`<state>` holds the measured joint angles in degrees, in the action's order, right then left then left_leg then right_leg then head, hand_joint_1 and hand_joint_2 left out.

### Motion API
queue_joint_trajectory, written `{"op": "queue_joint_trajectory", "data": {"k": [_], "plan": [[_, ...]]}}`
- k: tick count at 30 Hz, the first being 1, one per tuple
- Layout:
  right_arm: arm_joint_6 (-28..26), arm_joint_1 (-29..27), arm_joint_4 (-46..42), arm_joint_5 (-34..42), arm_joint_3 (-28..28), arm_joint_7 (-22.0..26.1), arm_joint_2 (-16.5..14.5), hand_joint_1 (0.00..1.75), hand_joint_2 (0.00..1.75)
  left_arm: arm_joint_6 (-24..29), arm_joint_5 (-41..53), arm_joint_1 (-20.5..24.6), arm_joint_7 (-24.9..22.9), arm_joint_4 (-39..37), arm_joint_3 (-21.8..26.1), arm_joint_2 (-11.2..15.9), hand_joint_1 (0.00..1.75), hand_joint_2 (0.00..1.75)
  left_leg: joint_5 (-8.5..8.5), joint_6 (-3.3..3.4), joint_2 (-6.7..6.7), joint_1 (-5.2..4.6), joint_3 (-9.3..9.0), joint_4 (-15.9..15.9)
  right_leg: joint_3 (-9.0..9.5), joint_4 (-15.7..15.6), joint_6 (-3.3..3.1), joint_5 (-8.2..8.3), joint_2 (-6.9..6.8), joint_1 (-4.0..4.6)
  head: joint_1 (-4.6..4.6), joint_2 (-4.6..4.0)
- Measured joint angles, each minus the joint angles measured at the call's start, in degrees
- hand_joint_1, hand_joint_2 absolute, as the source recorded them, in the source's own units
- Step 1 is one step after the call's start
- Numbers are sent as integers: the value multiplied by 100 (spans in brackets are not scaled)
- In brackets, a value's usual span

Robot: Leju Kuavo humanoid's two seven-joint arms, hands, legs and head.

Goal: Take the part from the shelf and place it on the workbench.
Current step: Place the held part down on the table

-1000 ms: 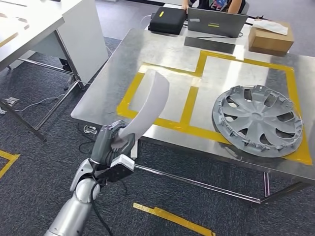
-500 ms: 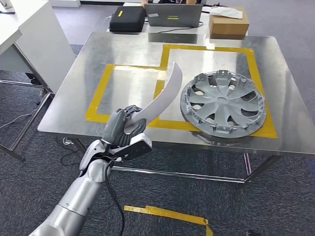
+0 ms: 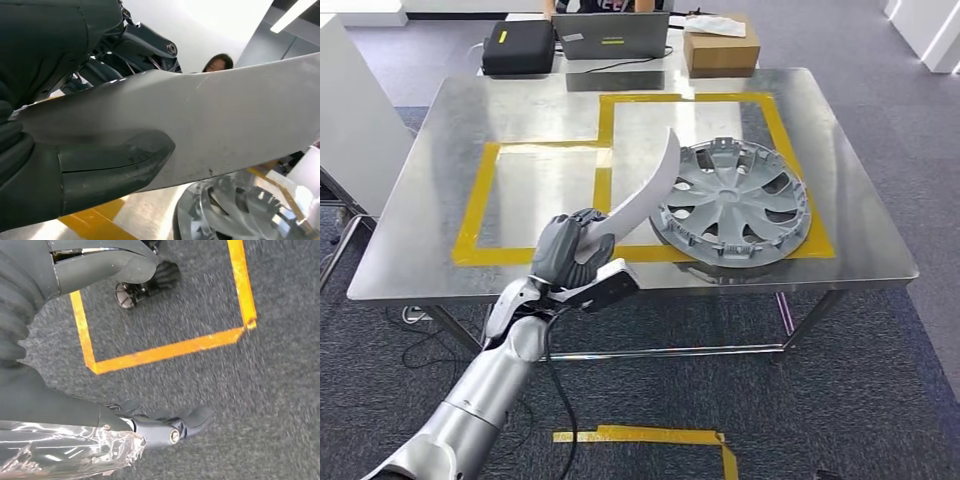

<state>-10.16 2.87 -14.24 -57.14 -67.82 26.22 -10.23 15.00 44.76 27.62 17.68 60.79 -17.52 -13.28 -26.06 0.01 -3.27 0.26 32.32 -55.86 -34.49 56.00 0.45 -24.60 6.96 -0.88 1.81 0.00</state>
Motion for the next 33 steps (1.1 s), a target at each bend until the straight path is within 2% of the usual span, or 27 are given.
{"op": "queue_joint_trajectory", "data": {"k": [1,2,5,7,9,10,12,13,14,15,17,18,19,20,21,22,23,24,25,27,29,30,31,33], "plan": [[31,2,2,-22,2,2,0,0,175,67,156,67,-87,-119,-2,-11,175,175,13,-20,-3,-4,4,10,1,-23,-49,16,-12,-3,7,0],[59,3,3,-43,5,-1,0,0,175,115,299,121,-170,-236,-4,-23,175,175,20,11,-3,-15,10,9,1,-30,-37,20,-14,-10,5,0],[137,8,3,-97,15,-2,0,0,175,210,652,270,-370,-602,-3,-64,175,175,40,70,-17,-45,28,0,4,-55,56,44,-40,-39,5,0],[196,15,4,-125,27,-2,0,0,175,237,819,381,-477,-842,-4,-95,175,175,45,85,-25,-58,37,-6,4,-63,127,50,-49,-57,5,0],[241,16,6,-152,37,-8,0,0,175,272,954,487,-572,-1070,-4,-118,175,175,46,91,-26,-69,39,-10,3,-64,166,53,-49,-70,3,0],[258,14,8,-167,39,-12,-6,0,175,297,1007,537,-615,-1178,-4,-129,175,175,38,121,-23,-82,39,-7,13,-72,204,78,-46,-81,1,0],[277,4,16,-195,41,-20,-20,0,175,356,1079,625,-672,-1350,1,-155,175,175,43,241,-6,-93,-12,71,22,-51,303,174,-53,-79,-3,0],[281,1,20,-208,42,-25,-23,0,175,385,1105,667,-696,-1425,8,-172,175,175,60,302,17,-86,-62,131,8,-25,342,190,-102,-69,-1,0],[283,7,23,-220,42,-32,-20,0,175,413,1133,715,-716,-1493,18,-186,175,175,86,337,43,-65,-115,188,-47,75,343,134,-203,-49,13,0],[283,22,25,-230,42,-42,-16,0,175,440,1163,762,-738,-1564,34,-198,175,175,107,345,78,-43,-153,219,-153,271,326,-5,-325,-39,30,0],[284,49,27,-246,43,-68,-13,0,175,488,1223,827,-777,-1711,91,-198,175,175,109,329,162,-23,-165,228,-512,975,341,-379,-556,-50,58,0],[286,49,30,-256,43,-86,-13,0,175,506,1253,834,-794,-1786,123,-194,175,175,99,306,203,-14,-166,225,-691,1318,369,-522,-608,-74,58,0],[288,41,32,-268,43,-101,-13,0,175,520,1278,833,-811,-1856,149,-191,175,175,85,269,235,2,-170,221,-794,1501,401,-576,-635,-104,56,0],[290,28,34,-280,43,-110,-11,0,175,531,1304,830,-829,-1921,171,-191,175,175,65,220,259,32,-177,210,-783,1459,427,-524,-655,-138,59,0],[291,18,36,-290,42,-115,-8,0,175,539,1323,831,-846,-1974,187,-193,175,175,35,156,276,76,-188,186,-649,1182,471,-366,-673,-181,57,0],[291,13,37,-297,42,-114,-6,0,175,546,1334,836,-856,-2016,205,-195,175,175,-12,77,292,121,-195,140,-447,782,553,-191,-686,-224,61,0],[295,14,48,-302,42,-113,-22,0,175,553,1341,846,-864,-2048,227,-196,175,175,-61,-3,303,152,-193,82,-284,439,622,-99,-678,-245,83,0],[297,21,57,-307,43,-111,-30,0,175,562,1341,857,-864,-2075,249,-199,175,175,-110,-74,312,162,-171,16,-171,221,616,-92,-671,-257,106,0],[301,24,67,-314,43,-113,-38,0,175,572,1339,868,-859,-2100,270,-201,175,175,-156,-130,316,156,-142,-40,-140,170,557,-132,-650,-258,112,0],[302,19,75,-328,43,-113,-37,0,175,587,1319,878,-845,-2137,310,-204,175,175,-222,-204,314,149,-114,-97,-162,293,340,-212,-627,-254,90,0],[301,4,77,-342,42,-113,-40,0,175,600,1294,882,-835,-2153,353,-203,175,175,-293,-260,316,168,-82,-220,-138,361,252,-234,-607,-243,32,0],[299,4,78,-350,42,-113,-42,0,175,609,1286,886,-832,-2157,376,-204,175,175,-373,-274,318,171,16,-419,-108,367,218,-256,-598,-228,8,0],[297,5,78,-358,42,-113,-42,0,175,618,1284,890,-830,-2160,397,-205,175,175,-491,-275,320,166,189,-736,-74,359,187,-280,-595,-204,-14,0],[291,5,78,-375,42,-113,-42,0,175,632,1281,889,-827,-2180,442,-201,175,175,-792,-239,320,134,683,-1538,-7,347,134,-335,-588,-140,-32,0]]}}
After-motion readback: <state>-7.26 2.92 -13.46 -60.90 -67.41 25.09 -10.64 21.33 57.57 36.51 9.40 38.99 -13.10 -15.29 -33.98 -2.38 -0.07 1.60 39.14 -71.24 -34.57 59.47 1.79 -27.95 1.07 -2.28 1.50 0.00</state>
